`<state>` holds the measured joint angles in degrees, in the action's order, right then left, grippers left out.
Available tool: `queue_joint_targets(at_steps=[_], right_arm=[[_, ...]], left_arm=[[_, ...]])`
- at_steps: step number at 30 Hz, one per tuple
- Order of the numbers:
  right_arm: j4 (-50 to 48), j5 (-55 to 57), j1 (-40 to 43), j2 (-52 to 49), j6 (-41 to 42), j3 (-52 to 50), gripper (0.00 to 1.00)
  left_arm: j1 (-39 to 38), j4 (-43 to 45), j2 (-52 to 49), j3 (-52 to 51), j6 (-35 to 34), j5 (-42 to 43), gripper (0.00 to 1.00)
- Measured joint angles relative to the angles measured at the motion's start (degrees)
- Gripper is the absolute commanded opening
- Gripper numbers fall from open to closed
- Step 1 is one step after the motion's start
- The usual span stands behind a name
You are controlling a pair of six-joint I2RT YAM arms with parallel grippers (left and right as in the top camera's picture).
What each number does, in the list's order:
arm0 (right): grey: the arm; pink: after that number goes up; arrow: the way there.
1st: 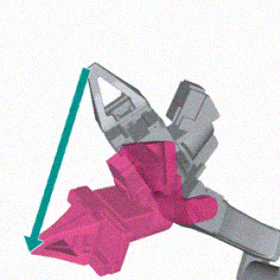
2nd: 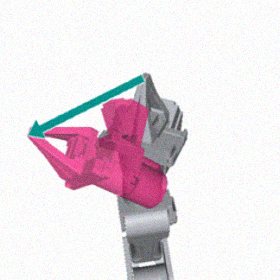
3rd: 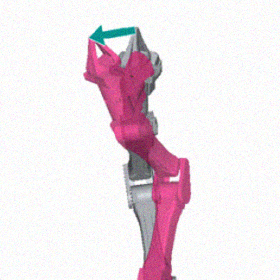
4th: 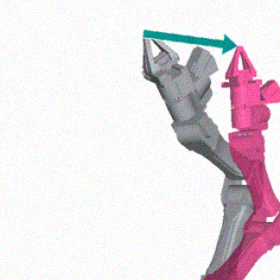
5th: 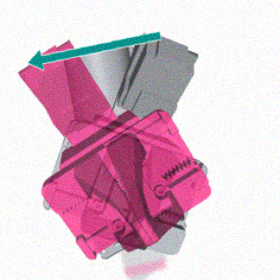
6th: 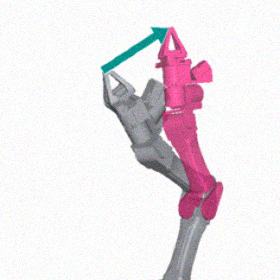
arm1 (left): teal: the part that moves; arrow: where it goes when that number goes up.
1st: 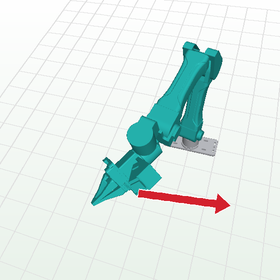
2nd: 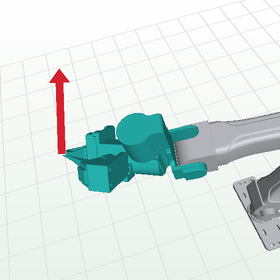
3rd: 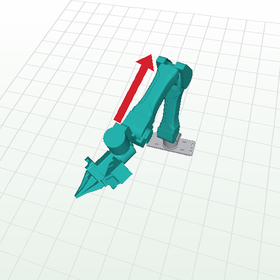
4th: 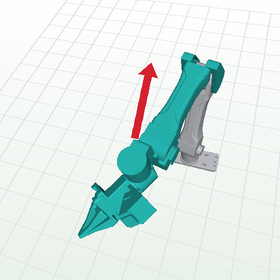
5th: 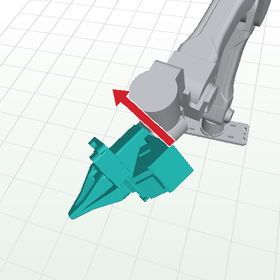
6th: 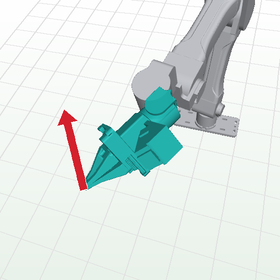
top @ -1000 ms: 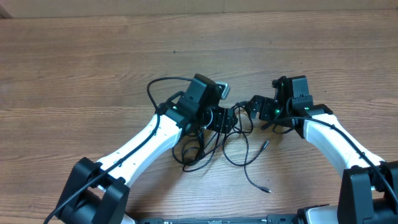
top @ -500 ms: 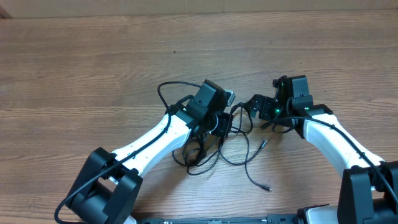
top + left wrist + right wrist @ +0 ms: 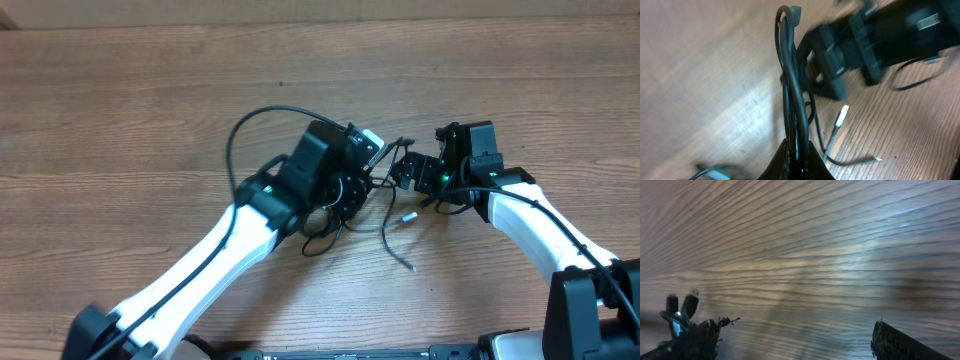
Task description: Untangle cables
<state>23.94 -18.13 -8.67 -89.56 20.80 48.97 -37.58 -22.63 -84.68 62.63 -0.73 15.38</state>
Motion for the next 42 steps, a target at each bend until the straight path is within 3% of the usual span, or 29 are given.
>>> queue_joint_targets(at_steps=[8, 17, 23, 29, 42], right_arm=[[-0.3, -6.9, 0.0, 0.0, -0.1, 0.0, 0.91], [-0.4, -18.3, 3.0, 3.5, -0.7, 0.0, 0.89], [-3.1, -23.7, 4.5, 8.8, -0.4, 0.0, 0.89], [-7.9, -25.7, 4.9, 11.7, 1.5, 0.0, 0.88], [-6.6, -25.1, 4.9, 11.7, 3.3, 0.0, 0.85]], left_arm=[[0.0, -4.4, 5.0, 0.0, 11.8, -5.4, 0.04], [0.0, -9.5, 5.0, 0.0, 17.7, -19.5, 0.04], [0.0, -9.5, 5.0, 0.0, 19.9, -22.6, 0.04], [0.0, -9.7, 5.0, 0.0, 23.1, -17.8, 0.04], [0.0, -5.3, 5.0, 0.0, 25.7, -7.8, 0.04]])
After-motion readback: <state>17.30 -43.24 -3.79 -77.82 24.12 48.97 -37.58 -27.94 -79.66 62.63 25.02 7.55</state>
